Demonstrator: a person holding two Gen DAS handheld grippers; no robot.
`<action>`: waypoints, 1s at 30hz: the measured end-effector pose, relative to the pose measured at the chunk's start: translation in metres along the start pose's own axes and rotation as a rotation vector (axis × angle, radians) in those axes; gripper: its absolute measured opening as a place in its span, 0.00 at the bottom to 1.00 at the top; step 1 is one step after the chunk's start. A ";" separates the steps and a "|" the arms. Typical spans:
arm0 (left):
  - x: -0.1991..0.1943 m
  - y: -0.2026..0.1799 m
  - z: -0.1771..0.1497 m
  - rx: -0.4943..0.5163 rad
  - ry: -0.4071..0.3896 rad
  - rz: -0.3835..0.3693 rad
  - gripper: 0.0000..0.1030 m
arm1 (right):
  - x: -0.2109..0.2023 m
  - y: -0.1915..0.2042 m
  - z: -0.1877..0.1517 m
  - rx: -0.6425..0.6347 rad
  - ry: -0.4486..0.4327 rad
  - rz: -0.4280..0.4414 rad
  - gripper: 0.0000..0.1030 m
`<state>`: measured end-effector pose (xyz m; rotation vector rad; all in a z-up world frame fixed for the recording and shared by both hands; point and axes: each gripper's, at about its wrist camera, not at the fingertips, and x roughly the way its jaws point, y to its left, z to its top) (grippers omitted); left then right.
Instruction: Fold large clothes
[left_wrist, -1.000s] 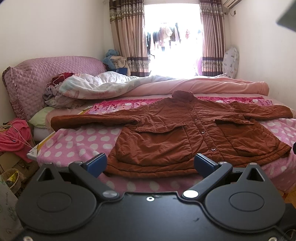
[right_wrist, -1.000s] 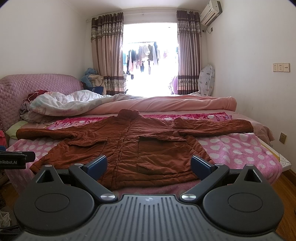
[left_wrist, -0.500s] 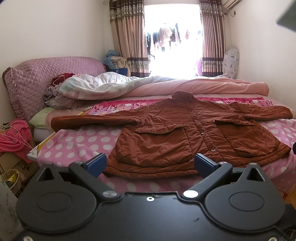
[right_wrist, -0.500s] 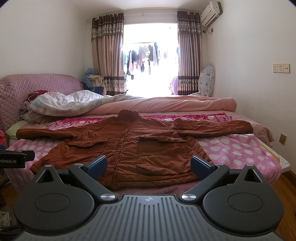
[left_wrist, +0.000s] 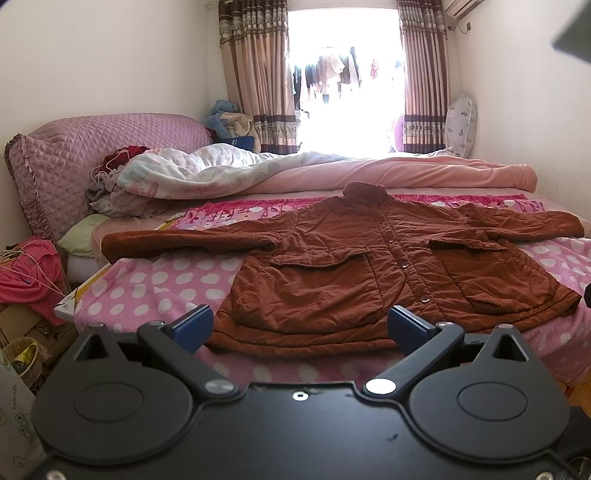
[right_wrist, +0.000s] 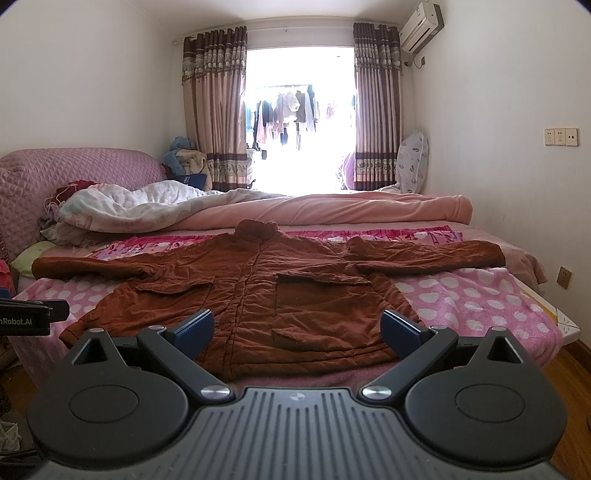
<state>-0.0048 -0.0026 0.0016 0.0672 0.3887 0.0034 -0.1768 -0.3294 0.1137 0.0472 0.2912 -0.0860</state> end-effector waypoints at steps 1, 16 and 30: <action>0.000 0.000 0.001 0.001 -0.001 0.000 1.00 | 0.000 0.000 0.000 0.000 0.000 0.000 1.00; 0.000 0.000 0.001 -0.001 0.002 0.001 1.00 | 0.001 0.000 0.000 0.000 0.000 -0.001 1.00; 0.021 0.018 0.007 -0.056 -0.006 0.031 1.00 | 0.011 -0.001 0.007 0.001 0.002 -0.004 1.00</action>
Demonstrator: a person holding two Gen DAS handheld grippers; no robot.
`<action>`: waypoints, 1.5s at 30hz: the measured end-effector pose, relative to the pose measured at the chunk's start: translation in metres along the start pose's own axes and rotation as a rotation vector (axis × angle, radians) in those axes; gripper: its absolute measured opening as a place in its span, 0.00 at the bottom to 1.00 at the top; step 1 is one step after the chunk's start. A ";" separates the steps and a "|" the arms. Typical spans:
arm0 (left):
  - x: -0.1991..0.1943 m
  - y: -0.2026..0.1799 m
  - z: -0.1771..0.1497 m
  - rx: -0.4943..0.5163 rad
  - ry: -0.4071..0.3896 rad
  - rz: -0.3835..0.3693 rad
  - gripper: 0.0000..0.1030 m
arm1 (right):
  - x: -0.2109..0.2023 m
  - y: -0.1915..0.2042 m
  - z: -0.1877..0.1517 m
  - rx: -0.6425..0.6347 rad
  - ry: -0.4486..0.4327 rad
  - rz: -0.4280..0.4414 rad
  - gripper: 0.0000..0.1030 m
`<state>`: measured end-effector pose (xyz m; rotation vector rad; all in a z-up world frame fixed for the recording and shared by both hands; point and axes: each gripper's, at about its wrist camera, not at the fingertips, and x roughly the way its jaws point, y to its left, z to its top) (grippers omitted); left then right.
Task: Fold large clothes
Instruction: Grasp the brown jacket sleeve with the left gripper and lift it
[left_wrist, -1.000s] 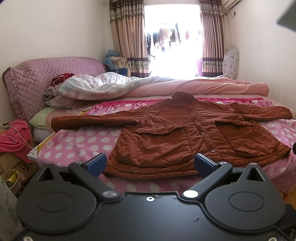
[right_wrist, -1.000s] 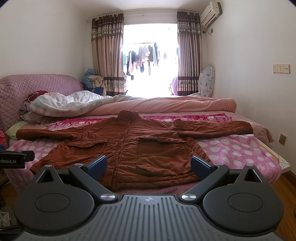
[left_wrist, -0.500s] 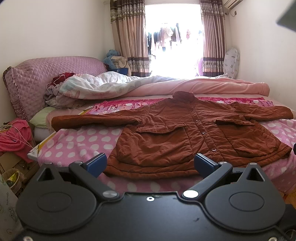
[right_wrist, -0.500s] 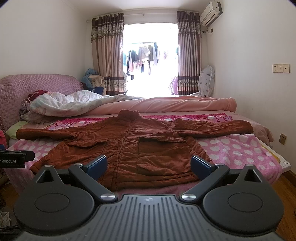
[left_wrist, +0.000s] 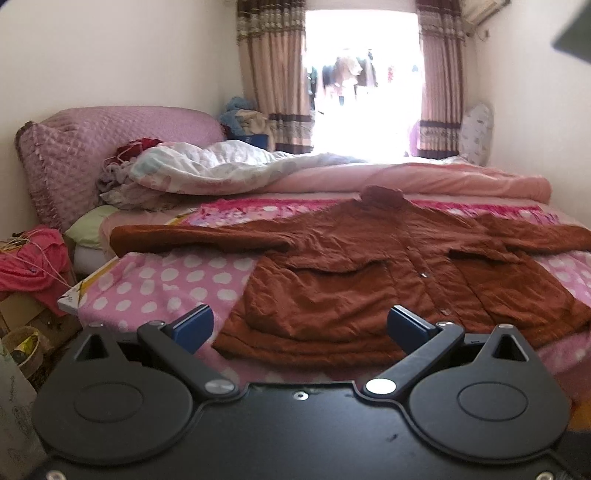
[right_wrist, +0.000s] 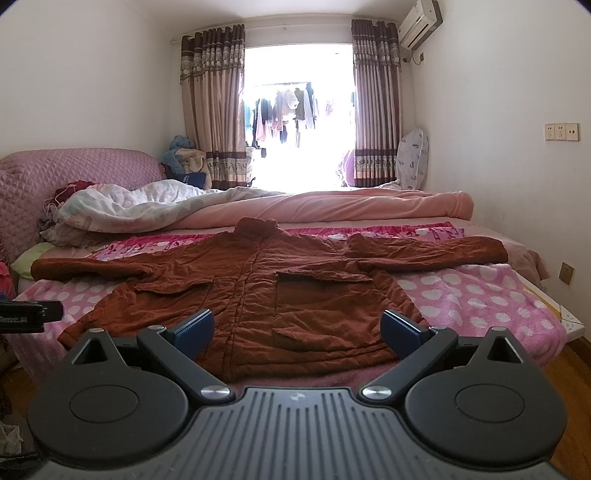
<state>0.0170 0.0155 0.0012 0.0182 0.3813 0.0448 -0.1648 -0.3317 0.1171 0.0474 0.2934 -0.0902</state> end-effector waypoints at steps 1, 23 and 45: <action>0.007 0.003 0.003 -0.004 -0.002 0.000 1.00 | 0.009 0.000 0.003 -0.008 -0.005 -0.014 1.00; 0.324 0.229 0.091 -0.548 0.427 0.124 0.99 | 0.186 -0.009 0.041 -0.062 0.189 -0.104 1.00; 0.425 0.291 0.098 -0.975 0.293 0.179 0.81 | 0.308 -0.022 0.057 -0.062 0.350 -0.097 1.00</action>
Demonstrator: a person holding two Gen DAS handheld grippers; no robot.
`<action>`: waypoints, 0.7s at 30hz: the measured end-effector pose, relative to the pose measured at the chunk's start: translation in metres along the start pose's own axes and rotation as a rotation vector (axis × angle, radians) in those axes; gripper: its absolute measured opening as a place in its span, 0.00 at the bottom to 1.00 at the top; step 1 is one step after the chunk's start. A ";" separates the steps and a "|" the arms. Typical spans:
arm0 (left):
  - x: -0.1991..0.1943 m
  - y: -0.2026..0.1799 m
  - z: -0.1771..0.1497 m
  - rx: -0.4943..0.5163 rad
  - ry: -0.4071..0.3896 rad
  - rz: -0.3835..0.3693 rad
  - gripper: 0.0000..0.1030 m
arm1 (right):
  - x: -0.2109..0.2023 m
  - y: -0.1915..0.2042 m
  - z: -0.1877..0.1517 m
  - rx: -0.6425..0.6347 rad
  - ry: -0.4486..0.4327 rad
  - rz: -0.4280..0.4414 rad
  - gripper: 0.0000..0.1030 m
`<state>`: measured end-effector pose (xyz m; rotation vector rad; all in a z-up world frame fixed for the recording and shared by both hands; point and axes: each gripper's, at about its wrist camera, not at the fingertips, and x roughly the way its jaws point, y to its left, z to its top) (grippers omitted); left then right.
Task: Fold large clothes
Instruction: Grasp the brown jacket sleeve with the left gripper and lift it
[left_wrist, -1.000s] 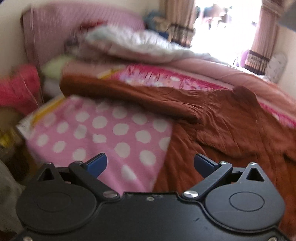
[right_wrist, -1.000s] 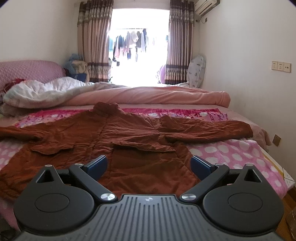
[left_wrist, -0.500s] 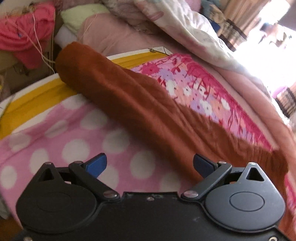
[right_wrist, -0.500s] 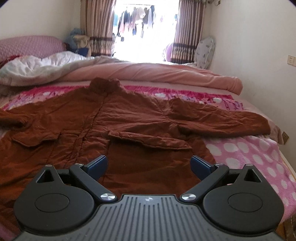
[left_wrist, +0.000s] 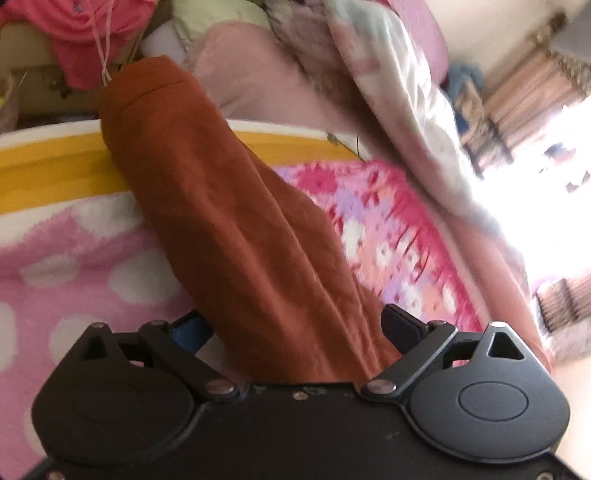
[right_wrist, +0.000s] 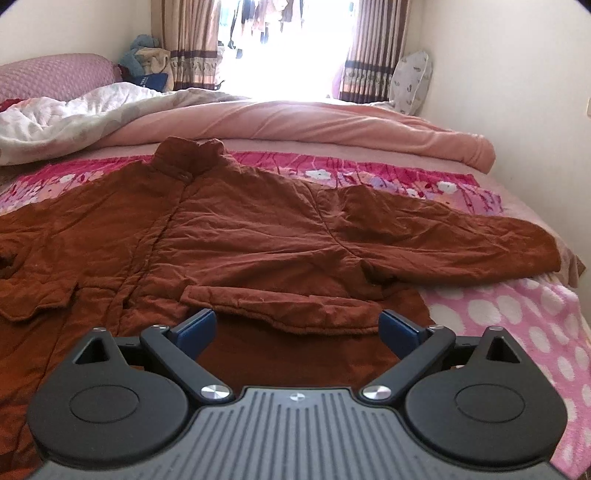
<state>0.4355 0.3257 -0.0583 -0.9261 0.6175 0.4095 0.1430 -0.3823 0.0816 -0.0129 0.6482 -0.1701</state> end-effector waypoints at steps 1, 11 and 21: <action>0.000 -0.001 0.001 0.027 -0.003 0.019 0.54 | 0.003 0.000 0.001 0.000 0.006 0.005 1.00; -0.003 -0.004 -0.001 0.005 0.004 -0.031 0.02 | 0.023 0.000 0.003 0.014 0.033 0.039 1.00; -0.046 -0.169 -0.085 0.496 -0.005 -0.244 0.02 | 0.026 -0.013 0.000 0.050 0.033 0.051 1.00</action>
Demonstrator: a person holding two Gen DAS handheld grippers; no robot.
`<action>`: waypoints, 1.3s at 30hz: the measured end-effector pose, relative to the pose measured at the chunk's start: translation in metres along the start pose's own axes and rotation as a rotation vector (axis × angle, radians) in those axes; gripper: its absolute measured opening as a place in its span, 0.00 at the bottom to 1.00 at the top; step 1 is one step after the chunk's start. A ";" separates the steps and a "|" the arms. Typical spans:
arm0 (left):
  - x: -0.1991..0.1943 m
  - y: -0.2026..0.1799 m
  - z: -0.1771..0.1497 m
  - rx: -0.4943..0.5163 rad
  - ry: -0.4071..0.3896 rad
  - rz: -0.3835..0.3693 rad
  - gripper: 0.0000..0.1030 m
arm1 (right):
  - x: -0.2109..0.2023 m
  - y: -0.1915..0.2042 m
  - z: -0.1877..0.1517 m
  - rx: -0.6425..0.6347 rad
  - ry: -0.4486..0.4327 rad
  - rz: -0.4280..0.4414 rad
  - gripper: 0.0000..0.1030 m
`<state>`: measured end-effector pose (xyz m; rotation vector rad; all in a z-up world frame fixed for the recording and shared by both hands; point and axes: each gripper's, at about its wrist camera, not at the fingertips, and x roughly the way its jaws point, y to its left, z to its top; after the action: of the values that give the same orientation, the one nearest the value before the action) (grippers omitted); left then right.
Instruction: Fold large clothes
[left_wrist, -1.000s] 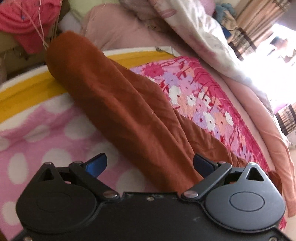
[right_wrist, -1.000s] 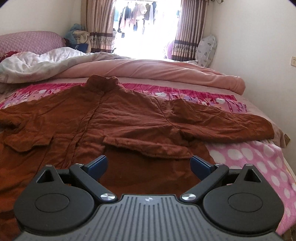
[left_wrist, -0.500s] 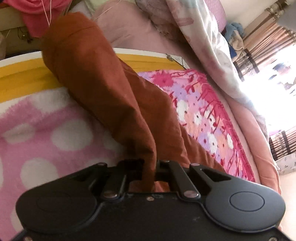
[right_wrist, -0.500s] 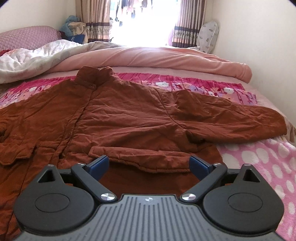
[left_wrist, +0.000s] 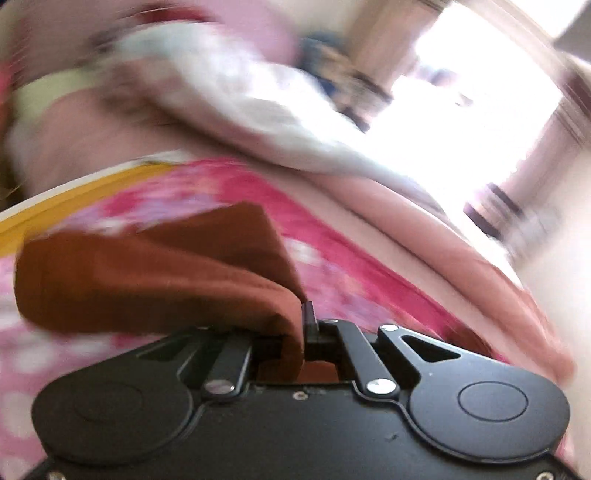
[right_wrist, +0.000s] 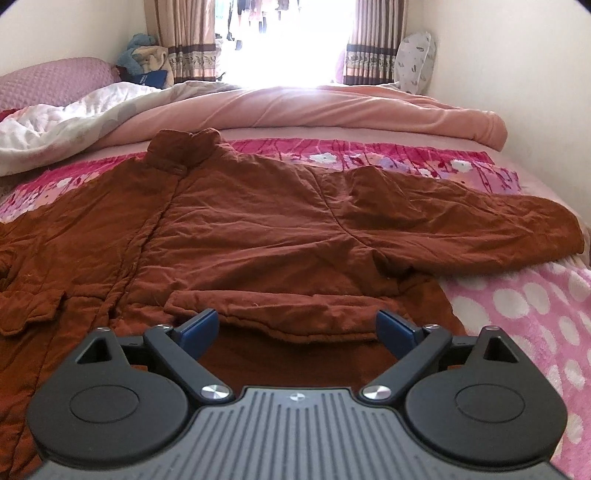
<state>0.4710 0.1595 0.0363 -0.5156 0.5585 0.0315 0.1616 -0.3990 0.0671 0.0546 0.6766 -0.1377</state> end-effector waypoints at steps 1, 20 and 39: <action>0.005 -0.033 -0.010 0.087 0.013 -0.034 0.02 | 0.000 -0.001 0.000 0.000 -0.001 0.001 1.00; 0.058 -0.211 -0.187 1.014 0.304 -0.090 0.62 | -0.026 -0.043 -0.008 0.054 -0.043 -0.006 1.00; 0.032 -0.045 -0.113 0.376 0.300 -0.107 0.55 | -0.004 0.027 0.014 -0.132 -0.047 0.056 1.00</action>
<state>0.4497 0.0631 -0.0418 -0.1816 0.8083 -0.2528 0.1716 -0.3734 0.0805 -0.0561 0.6357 -0.0404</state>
